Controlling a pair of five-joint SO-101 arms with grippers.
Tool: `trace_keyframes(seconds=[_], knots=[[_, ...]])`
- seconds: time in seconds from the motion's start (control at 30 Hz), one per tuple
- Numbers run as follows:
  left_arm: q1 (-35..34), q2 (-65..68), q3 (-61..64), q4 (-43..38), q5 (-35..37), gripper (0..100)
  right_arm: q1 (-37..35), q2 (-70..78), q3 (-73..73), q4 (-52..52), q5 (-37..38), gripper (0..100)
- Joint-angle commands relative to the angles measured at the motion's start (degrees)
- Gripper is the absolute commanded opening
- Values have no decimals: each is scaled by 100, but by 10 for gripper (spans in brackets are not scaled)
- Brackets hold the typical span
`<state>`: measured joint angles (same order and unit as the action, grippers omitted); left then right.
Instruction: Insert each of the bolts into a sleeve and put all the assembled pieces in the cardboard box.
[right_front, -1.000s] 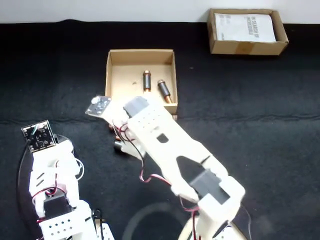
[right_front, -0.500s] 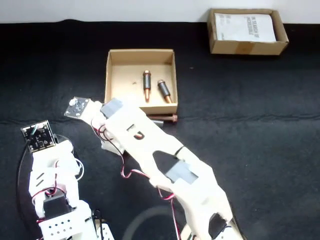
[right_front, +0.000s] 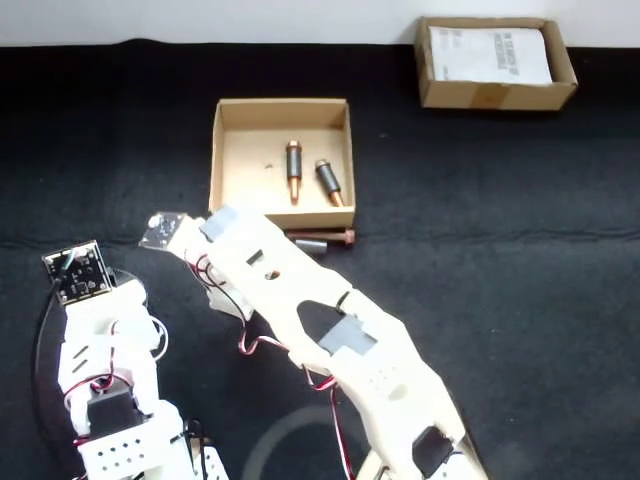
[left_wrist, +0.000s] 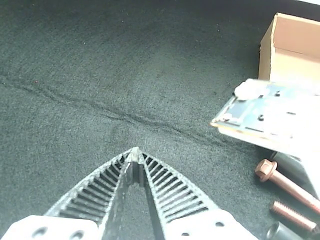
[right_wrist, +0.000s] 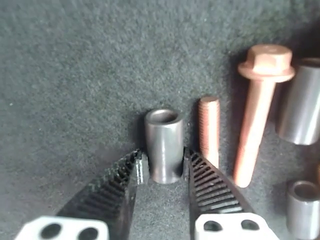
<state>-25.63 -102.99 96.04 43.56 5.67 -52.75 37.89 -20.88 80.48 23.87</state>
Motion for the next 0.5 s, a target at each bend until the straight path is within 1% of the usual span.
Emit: trace_keyframes(seconds=[0.0, 0.13, 0.27, 0.33, 0.43, 0.47], knots=[[-57, -4, 119, -97, -9, 10, -13, 31, -303, -136, 105, 109], [-57, -4, 119, -97, -9, 10, -13, 48, -453, -136, 360, 159], [-57, -13, 119, -97, -9, 10, -13, 48, -462, -171, 343, 158], [-57, -22, 119, -97, -9, 10, 31, 48, -462, -171, 325, 125], [-57, -40, 119, -97, -9, 10, 127, 48, -418, -462, 325, 5], [-57, -40, 119, -97, -9, 10, 189, 48, -418, -532, 325, 7]])
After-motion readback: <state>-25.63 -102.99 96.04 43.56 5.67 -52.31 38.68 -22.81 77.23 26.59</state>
